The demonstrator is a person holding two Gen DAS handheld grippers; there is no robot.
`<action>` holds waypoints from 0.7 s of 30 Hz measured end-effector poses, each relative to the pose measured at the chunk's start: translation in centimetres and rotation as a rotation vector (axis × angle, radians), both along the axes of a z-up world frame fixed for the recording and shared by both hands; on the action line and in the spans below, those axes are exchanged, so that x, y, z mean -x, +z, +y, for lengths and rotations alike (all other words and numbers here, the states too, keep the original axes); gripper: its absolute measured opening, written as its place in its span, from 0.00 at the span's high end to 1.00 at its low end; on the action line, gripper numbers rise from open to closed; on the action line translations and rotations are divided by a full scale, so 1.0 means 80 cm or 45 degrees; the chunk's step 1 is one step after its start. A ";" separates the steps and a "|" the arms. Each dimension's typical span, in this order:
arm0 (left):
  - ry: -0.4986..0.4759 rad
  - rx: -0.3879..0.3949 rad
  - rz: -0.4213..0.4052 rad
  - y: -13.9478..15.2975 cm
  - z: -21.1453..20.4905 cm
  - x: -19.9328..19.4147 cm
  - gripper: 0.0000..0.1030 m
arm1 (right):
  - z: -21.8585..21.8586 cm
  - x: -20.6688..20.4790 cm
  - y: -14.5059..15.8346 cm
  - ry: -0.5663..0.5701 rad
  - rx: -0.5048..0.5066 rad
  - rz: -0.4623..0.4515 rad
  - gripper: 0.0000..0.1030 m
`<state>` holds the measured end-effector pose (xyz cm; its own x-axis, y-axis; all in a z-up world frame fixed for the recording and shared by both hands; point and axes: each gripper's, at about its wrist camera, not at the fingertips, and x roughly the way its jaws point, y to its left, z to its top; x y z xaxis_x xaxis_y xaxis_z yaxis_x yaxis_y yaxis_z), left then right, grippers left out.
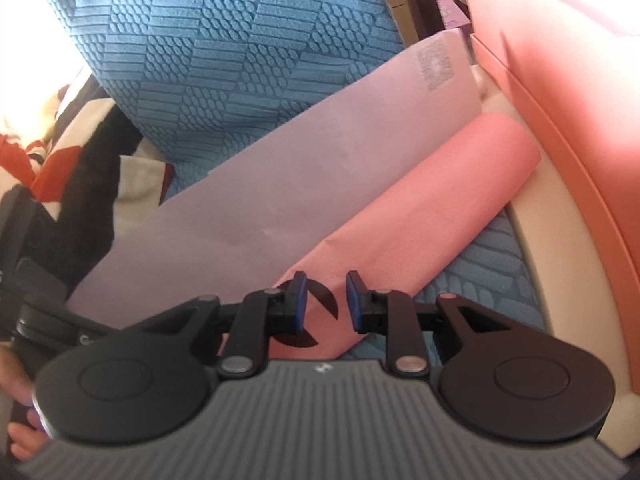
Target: Organize objects
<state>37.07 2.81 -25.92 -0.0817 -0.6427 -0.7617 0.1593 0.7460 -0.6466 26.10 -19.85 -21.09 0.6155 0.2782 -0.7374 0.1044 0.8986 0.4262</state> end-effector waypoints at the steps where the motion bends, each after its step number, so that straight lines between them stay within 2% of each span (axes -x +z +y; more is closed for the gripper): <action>1: 0.002 0.001 0.002 -0.001 0.000 -0.001 0.85 | 0.003 -0.004 -0.002 0.005 0.012 -0.001 0.79; 4: 0.018 0.002 -0.001 -0.002 0.000 -0.005 0.85 | 0.006 -0.010 -0.011 0.020 0.034 0.021 0.80; 7: 0.021 -0.024 -0.051 0.006 0.001 -0.005 0.84 | 0.007 -0.010 -0.012 0.033 0.055 0.012 0.81; 9: 0.003 -0.078 -0.153 0.020 -0.001 0.000 0.81 | 0.009 -0.010 -0.012 0.036 0.070 0.010 0.81; 13: 0.028 -0.146 -0.303 0.054 0.000 0.011 0.81 | 0.007 -0.008 -0.012 0.026 0.070 0.010 0.81; 16: 0.048 -0.231 -0.465 0.087 0.003 0.028 0.81 | 0.007 -0.005 -0.012 0.011 0.071 0.006 0.81; 18: 0.082 -0.249 -0.553 0.111 0.007 0.041 0.81 | 0.007 -0.003 -0.012 0.012 0.083 0.001 0.81; 21: 0.175 -0.199 -0.614 0.135 0.016 0.059 0.81 | 0.008 0.000 -0.012 -0.001 0.080 -0.007 0.81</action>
